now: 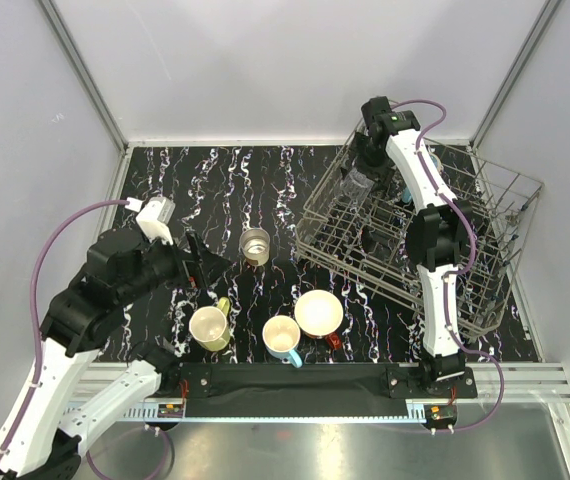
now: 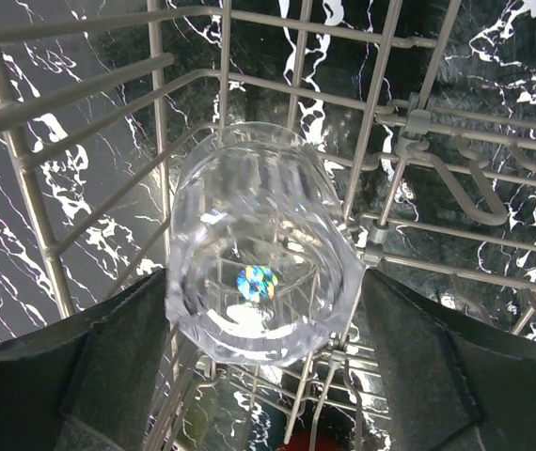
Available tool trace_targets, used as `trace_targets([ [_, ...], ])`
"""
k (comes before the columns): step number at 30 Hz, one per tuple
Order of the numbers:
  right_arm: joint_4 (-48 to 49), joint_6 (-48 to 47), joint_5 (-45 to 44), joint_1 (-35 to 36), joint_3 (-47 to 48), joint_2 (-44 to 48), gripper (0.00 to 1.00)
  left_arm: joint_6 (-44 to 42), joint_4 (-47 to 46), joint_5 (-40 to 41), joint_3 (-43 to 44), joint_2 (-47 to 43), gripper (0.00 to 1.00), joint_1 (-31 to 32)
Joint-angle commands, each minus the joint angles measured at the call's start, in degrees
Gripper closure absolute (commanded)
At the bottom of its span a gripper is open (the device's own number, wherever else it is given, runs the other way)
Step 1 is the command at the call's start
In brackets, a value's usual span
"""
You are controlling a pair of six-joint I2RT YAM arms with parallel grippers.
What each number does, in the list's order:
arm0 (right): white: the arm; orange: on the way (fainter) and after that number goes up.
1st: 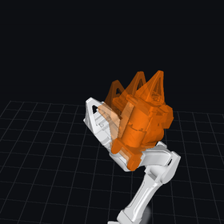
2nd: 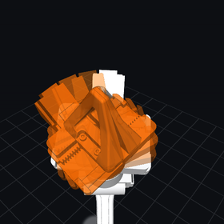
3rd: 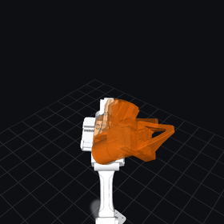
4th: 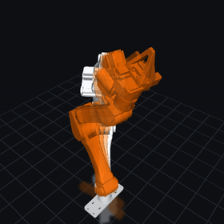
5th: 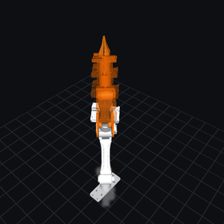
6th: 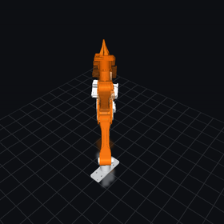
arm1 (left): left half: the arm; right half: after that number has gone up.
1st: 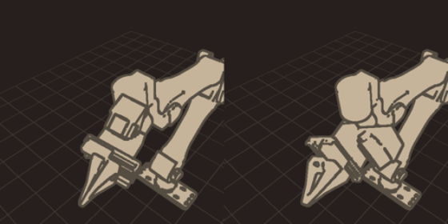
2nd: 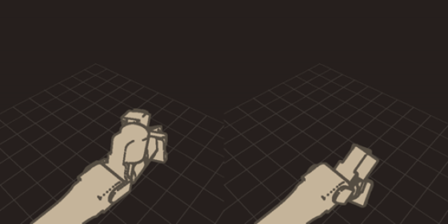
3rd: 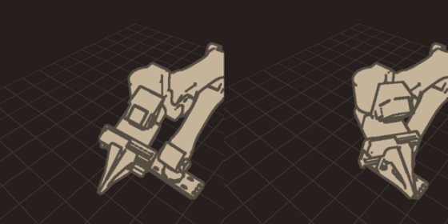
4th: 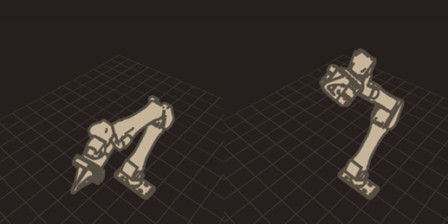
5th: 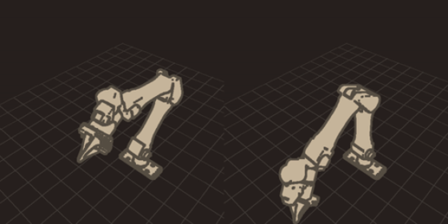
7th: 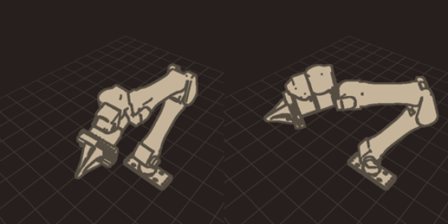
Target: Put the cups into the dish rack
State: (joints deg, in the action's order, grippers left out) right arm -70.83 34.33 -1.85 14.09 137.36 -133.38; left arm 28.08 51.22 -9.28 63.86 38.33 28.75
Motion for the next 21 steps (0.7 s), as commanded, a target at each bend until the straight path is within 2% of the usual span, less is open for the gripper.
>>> trace_targets([
  [1, -1.2, -0.3, 0.1, -0.4, 2.5, 1.5, 0.12, -0.7, -1.0, -1.1, 0.1, -0.6, 0.01, 0.2],
  [7, 1.2, -0.2, 0.5, -0.4, -2.5, 4.7, 0.11, -0.6, -0.7, -1.2, 0.4, -0.7, 0.01, 0.2],
  [15, 4.0, -0.2, 0.7, -0.4, -5.4, 5.9, 0.17, -0.6, -0.6, -1.4, 0.6, -0.9, 0.01, 0.2],
  [21, 4.3, 0.0, -0.6, -0.3, -5.3, 6.4, 0.44, -0.9, -0.3, -1.1, 0.6, -1.0, 0.01, 0.2],
])
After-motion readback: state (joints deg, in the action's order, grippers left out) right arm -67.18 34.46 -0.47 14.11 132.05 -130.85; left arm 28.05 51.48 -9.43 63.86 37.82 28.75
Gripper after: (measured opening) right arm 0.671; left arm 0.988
